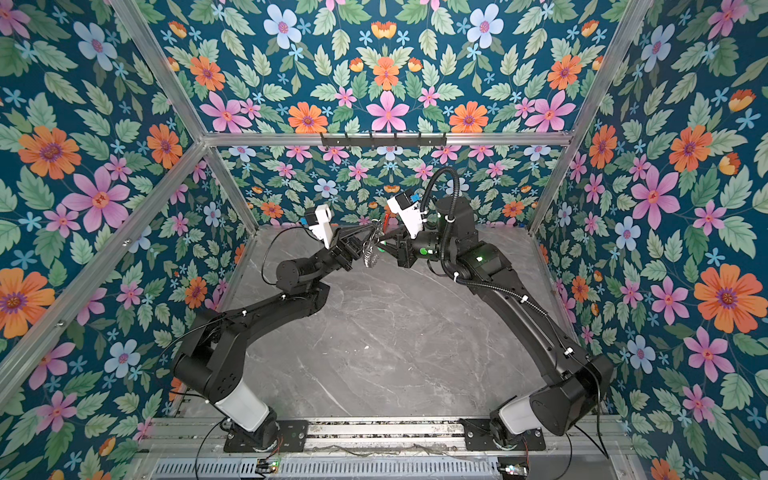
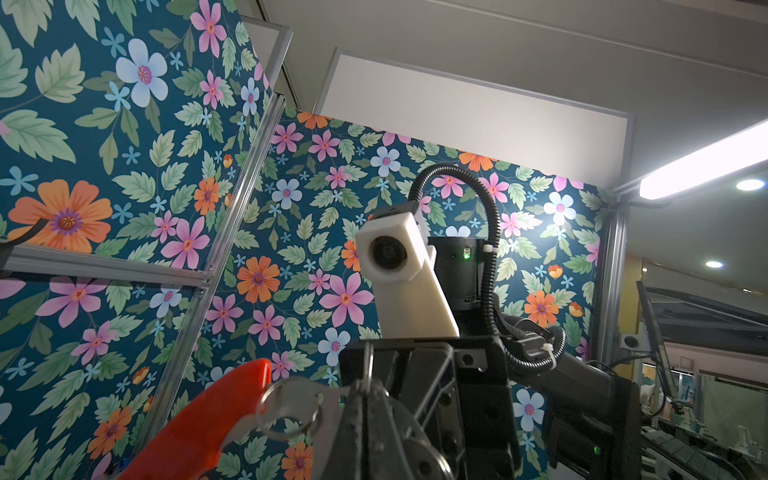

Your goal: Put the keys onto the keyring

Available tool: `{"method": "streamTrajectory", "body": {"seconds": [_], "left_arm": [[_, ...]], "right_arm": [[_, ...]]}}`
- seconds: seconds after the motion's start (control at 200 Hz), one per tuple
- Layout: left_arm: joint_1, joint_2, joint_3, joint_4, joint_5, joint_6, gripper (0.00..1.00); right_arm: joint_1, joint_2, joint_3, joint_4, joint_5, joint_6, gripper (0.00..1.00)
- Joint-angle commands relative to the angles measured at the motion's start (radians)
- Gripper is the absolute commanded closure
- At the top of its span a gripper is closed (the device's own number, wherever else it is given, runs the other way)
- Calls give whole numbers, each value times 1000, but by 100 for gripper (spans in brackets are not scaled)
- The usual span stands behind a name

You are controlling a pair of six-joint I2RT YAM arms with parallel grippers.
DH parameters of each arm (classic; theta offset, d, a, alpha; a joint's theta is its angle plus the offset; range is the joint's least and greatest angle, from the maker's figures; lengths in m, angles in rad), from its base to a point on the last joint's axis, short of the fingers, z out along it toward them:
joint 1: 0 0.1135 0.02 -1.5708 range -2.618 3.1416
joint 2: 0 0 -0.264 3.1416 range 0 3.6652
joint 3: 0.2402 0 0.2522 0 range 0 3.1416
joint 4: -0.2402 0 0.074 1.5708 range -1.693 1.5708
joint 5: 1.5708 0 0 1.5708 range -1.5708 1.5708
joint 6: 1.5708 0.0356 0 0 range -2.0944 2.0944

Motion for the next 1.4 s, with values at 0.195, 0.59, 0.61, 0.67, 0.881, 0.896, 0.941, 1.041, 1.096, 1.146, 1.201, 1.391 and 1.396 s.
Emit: {"method": "streamTrajectory", "body": {"seconds": [0.195, 0.59, 0.61, 0.67, 0.881, 0.896, 0.941, 1.041, 1.096, 1.146, 1.201, 1.391, 1.396], "left_arm": [[-6, -11, -2, 77, -14, -1, 100], [-3, -7, -2, 77, -5, 10, 100], [-2, -5, -2, 77, -5, 8, 100], [-3, -4, -3, 77, -1, 9, 100], [-2, -9, -14, 76, 15, 9, 100], [-2, -9, -14, 76, 15, 7, 100], [-3, -10, -14, 76, 20, 4, 100], [-5, -5, -10, 76, 32, 3, 100], [-6, -3, -10, 76, 34, 2, 100], [-7, -2, -12, 76, 34, 1, 100], [-7, -2, -12, 76, 32, 0, 100], [-9, -7, -10, 76, 31, 1, 100], [-8, -7, -10, 76, 31, 1, 100]], "right_arm": [[27, 19, 15, -11, -3, -22, 100], [30, -62, -49, -159, 156, -141, 64], [29, -67, -49, -156, 161, -141, 60], [28, -84, -49, -151, 178, -143, 53], [-22, -145, -47, -159, 212, -148, 50], [-30, -148, -47, -156, 205, -144, 50], [-48, -158, -47, -144, 179, -129, 50], [-67, -161, -35, -83, 115, -74, 59], [-69, -144, -17, -44, 80, -37, 64], [-69, -122, 6, -16, 52, 0, 68], [-71, -90, 32, 10, 16, 38, 70], [-69, -33, 59, 89, -77, 131, 73], [-70, -31, 59, 90, -77, 132, 73]]}}
